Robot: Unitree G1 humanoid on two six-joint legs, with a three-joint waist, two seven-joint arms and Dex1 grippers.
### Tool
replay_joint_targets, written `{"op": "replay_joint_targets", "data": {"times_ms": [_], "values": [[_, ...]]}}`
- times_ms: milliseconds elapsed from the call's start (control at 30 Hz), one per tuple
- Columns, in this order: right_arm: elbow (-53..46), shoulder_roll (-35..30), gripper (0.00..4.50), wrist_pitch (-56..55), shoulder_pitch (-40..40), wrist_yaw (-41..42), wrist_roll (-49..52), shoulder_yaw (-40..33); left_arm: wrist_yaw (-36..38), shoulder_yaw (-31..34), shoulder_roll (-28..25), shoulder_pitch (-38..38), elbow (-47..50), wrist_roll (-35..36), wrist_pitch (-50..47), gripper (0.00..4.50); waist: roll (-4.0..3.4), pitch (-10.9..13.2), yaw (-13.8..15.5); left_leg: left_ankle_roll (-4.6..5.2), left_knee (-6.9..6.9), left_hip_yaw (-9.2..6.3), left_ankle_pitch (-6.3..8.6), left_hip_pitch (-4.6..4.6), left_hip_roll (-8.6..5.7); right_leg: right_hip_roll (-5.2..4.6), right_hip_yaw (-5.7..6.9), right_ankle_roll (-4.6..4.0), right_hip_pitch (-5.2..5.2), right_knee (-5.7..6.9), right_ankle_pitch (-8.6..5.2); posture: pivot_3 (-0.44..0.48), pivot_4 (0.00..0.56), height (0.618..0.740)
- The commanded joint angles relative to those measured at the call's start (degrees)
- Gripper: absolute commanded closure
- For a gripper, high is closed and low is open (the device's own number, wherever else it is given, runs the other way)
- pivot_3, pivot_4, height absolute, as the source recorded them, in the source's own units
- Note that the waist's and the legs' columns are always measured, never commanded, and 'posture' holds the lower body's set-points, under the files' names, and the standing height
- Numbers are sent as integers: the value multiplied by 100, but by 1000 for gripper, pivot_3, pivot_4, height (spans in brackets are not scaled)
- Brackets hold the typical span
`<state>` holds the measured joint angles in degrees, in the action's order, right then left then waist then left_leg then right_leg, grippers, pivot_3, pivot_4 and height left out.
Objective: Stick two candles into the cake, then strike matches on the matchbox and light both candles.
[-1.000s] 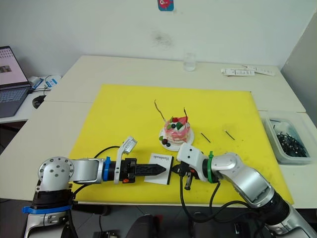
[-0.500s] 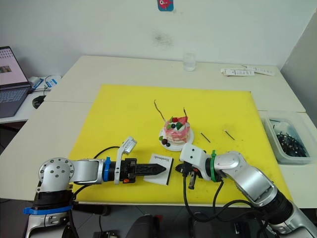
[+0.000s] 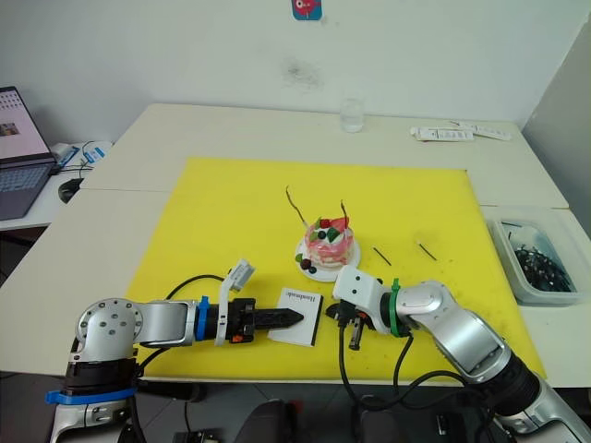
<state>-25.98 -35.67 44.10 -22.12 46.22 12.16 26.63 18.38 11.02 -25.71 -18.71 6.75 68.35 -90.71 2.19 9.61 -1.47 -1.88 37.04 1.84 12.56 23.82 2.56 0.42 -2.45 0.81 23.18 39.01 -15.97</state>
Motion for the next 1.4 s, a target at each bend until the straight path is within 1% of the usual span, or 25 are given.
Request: {"op": "replay_joint_targets", "data": {"times_ms": [33,67,400,700,733,767,900,1067,1400], "values": [[-59,51,4500,-116,-118,0,-92,-20,37,-145,57,140,86,-101,-163,4311,0,0,0,0,0,-1,0,0,0,0,0,0,0,0,0,0,150,740],[-14,50,4500,-169,-160,-8,-160,4,54,-142,57,143,91,-107,-168,4439,0,0,0,0,0,0,0,0,0,0,0,0,0,0,0,0,150,740],[508,167,4500,-533,-420,61,-629,244,162,-131,56,141,102,-156,-179,4439,1,-1,-3,0,0,0,0,-1,0,1,0,0,0,0,0,0,150,740],[527,263,4500,-639,-352,207,-769,361,167,-88,88,179,187,-179,-177,4439,1,-1,-6,0,0,0,0,-2,3,0,0,0,0,0,0,0,150,740],[522,275,4500,-642,-350,209,-778,369,170,-73,92,180,190,-182,-178,3869,1,-1,-7,0,0,-1,0,-2,5,0,0,0,0,0,0,0,150,740],[517,290,4500,-642,-351,210,-785,379,165,-62,94,184,197,-187,-178,3671,1,-1,-7,0,0,-1,0,-2,6,0,0,0,0,0,0,0,150,740],[530,338,4500,-658,-382,233,-823,397,130,20,106,151,115,-149,-179,2595,1,-1,-10,0,-1,-2,0,-3,9,0,0,-1,0,1,0,0,150,740],[547,378,4500,-717,-401,320,-890,400,106,97,109,100,7,-93,-179,2595,1,-1,-15,0,0,-4,0,-5,10,0,0,-1,0,4,1,0,150,740],[460,453,4500,-913,-393,480,-888,470,40,163,106,105,-128,330,-179,2595,1,-1,-17,0,-3,-5,0,-5,12,0,1,-1,1,3,0,0,150,740]]}}
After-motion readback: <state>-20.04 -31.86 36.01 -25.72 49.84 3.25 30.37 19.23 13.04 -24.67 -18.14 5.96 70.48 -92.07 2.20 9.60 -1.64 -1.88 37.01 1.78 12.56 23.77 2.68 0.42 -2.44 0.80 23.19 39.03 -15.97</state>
